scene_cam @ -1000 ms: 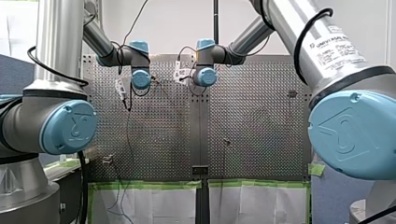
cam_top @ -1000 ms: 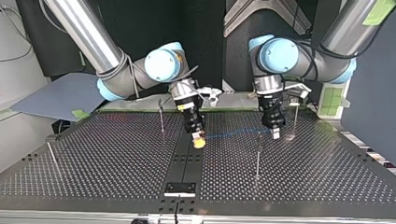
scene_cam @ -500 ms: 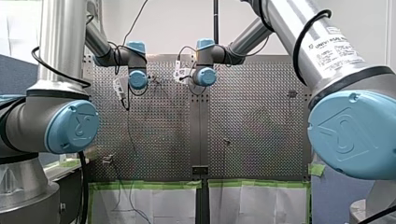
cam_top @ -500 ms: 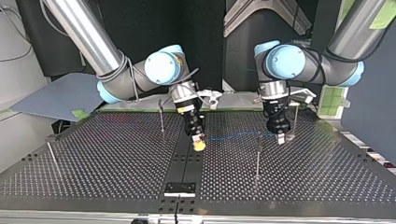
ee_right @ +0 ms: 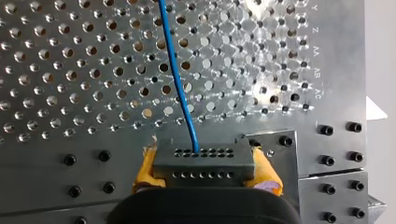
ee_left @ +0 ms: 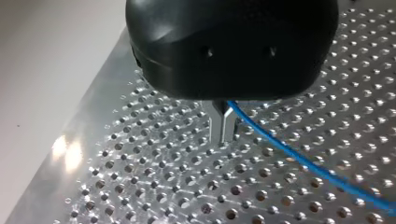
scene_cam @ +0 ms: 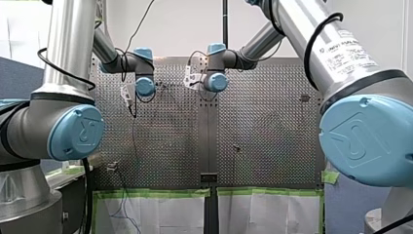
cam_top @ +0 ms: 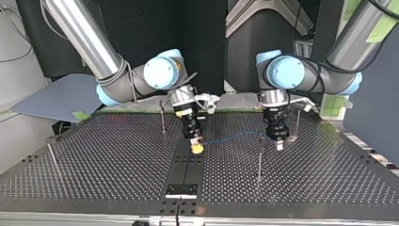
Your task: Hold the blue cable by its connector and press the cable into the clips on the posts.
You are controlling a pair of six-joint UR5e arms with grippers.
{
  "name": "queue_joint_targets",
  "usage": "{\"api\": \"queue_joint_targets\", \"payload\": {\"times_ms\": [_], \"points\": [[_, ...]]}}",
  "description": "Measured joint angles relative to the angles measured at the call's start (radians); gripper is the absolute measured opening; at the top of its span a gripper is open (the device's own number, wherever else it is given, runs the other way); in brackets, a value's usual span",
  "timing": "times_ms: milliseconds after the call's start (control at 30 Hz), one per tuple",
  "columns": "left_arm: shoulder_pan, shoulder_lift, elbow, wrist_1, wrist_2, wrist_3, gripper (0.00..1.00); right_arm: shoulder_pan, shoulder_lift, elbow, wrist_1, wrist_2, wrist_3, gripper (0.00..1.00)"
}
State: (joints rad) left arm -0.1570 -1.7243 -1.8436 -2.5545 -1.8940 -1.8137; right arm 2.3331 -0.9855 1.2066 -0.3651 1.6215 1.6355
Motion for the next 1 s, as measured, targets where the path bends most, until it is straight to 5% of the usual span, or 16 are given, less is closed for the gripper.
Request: {"api": "queue_joint_targets", "payload": {"times_ms": [567, 1000], "points": [[0.066, -0.020, 0.048, -0.014, 0.090, -0.032, 0.00, -0.010, 0.049, -0.075, 0.004, -0.021, -0.003, 0.00], [0.072, -0.068, 0.117, -0.065, 0.128, -0.041, 0.00, -0.018, 0.086, -0.126, 0.004, 0.004, -0.009, 0.00]]}}
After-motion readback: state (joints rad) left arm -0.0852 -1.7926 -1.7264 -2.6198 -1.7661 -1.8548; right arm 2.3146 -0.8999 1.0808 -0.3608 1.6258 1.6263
